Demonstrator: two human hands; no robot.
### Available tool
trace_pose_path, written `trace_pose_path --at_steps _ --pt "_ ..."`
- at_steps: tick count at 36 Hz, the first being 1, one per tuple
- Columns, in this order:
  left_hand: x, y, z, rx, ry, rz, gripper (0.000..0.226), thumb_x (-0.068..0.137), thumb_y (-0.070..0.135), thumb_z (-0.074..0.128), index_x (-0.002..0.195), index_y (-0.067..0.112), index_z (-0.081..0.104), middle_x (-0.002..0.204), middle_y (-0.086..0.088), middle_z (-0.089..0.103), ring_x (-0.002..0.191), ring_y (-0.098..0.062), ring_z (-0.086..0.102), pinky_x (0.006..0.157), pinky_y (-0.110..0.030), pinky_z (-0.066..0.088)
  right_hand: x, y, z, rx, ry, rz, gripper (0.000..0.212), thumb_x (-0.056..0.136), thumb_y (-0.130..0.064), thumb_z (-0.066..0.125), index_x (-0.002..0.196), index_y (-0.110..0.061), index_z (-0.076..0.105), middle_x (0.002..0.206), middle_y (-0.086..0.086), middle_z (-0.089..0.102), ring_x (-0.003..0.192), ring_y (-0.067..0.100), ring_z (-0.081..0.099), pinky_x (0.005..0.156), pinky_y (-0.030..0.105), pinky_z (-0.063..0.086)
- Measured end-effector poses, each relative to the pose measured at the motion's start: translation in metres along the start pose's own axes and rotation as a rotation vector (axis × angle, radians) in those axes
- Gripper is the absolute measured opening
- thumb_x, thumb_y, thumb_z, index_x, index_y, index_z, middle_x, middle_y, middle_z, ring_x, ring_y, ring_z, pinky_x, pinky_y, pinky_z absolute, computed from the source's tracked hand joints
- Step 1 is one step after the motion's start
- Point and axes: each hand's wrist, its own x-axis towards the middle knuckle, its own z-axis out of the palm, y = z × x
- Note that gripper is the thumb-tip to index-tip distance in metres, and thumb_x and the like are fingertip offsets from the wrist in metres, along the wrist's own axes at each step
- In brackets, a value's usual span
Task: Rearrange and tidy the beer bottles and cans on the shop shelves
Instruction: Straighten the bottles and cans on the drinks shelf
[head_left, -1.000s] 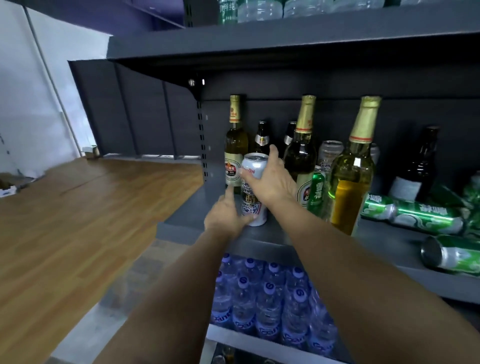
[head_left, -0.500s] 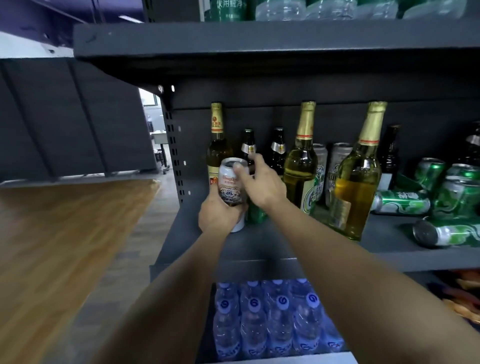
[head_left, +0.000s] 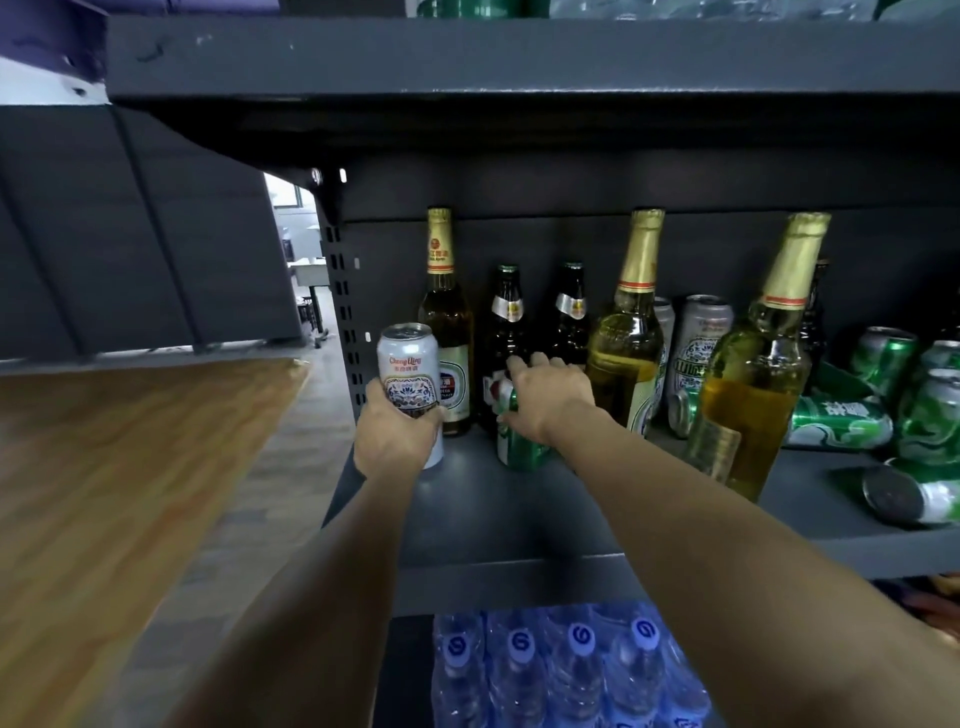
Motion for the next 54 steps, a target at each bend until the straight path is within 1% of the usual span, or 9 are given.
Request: trace_pose_path --at_steps 11,14,17,21,25,29,37,49,54 --pt "-0.002 -0.005 0.003 -0.126 -0.017 0.05 0.086 0.069 0.018 0.077 0.142 0.014 0.031 0.127 -0.015 0.044 0.116 -0.034 0.05 0.096 -0.049 0.045 -0.002 -0.033 0.004 0.315 0.047 -0.132 0.066 0.083 -0.054 0.064 0.137 -0.023 0.041 0.13 0.006 0.044 0.124 0.026 0.039 0.093 0.038 0.041" --pt "-0.019 0.0 -0.001 -0.115 0.195 0.08 0.066 0.072 0.011 0.066 0.133 0.009 0.039 0.123 -0.012 0.051 0.114 -0.032 0.051 0.089 -0.045 0.044 -0.006 -0.032 0.006 0.339 0.094 -0.141 0.053 0.094 -0.053 0.043 0.139 -0.025 0.043 0.13 0.007 0.046 0.123 0.027 0.04 0.095 0.038 0.037" --pt "-0.035 0.007 -0.006 0.002 0.387 0.31 0.04 0.075 0.014 0.055 0.114 0.005 0.051 0.106 -0.013 0.054 0.101 -0.031 0.051 0.081 -0.044 0.042 -0.007 -0.022 0.008 0.42 0.128 -0.117 0.045 0.1 -0.043 0.031 0.139 -0.026 0.045 0.136 0.006 0.047 0.124 0.026 0.04 0.1 0.04 0.032" --pt "-0.044 0.019 0.0 0.193 0.271 0.613 0.038 0.084 0.039 0.037 0.1 0.01 0.057 0.095 -0.008 0.055 0.09 -0.026 0.053 0.073 -0.04 0.044 0.0 -0.015 0.0 0.687 0.303 0.043 0.044 0.103 -0.036 0.029 0.139 -0.019 0.046 0.136 0.009 0.05 0.125 0.026 0.043 0.099 0.039 0.038" --pt "-0.051 0.019 0.009 0.376 0.003 0.722 0.063 0.085 0.059 0.034 0.129 0.016 0.05 0.122 -0.003 0.052 0.114 -0.021 0.048 0.09 -0.035 0.044 0.016 -0.009 -0.008 0.764 0.309 0.21 0.043 0.102 -0.034 0.036 0.137 -0.009 0.044 0.135 0.016 0.05 0.124 0.032 0.047 0.096 0.04 0.041" --pt "-0.045 0.017 0.014 0.411 -0.089 0.679 0.077 0.084 0.053 0.059 0.147 0.021 0.028 0.144 0.001 0.038 0.132 -0.017 0.036 0.105 -0.033 0.037 0.032 -0.006 -0.015 0.814 0.207 0.291 0.054 0.1 -0.036 0.045 0.142 -0.003 0.033 0.139 0.019 0.045 0.128 0.035 0.044 0.099 0.042 0.039" --pt "-0.043 0.018 0.02 0.44 0.06 0.671 0.066 0.077 0.039 0.067 0.135 0.015 0.045 0.125 -0.004 0.051 0.117 -0.023 0.046 0.101 -0.034 0.035 0.055 -0.006 -0.008 0.77 0.178 0.344 0.054 0.096 -0.039 0.052 0.134 -0.003 0.036 0.128 0.019 0.055 0.118 0.035 0.053 0.085 0.039 0.046" --pt "-0.05 0.021 0.026 0.358 0.072 0.607 0.072 0.073 0.031 0.07 0.137 0.011 0.042 0.128 -0.006 0.05 0.119 -0.024 0.045 0.099 -0.037 0.039 0.07 -0.015 -0.005 0.61 0.179 0.444 0.066 0.088 -0.052 0.059 0.137 -0.013 0.038 0.138 0.014 0.044 0.129 0.034 0.038 0.097 0.041 0.039" --pt "-0.052 0.022 0.026 0.357 0.046 0.577 0.072 0.077 0.029 0.065 0.14 0.011 0.036 0.134 -0.007 0.045 0.125 -0.024 0.038 0.103 -0.036 0.034 0.058 -0.013 -0.001 0.764 0.316 0.42 0.057 0.086 -0.045 0.065 0.126 -0.012 0.043 0.125 0.015 0.054 0.115 0.034 0.054 0.073 0.033 0.041"
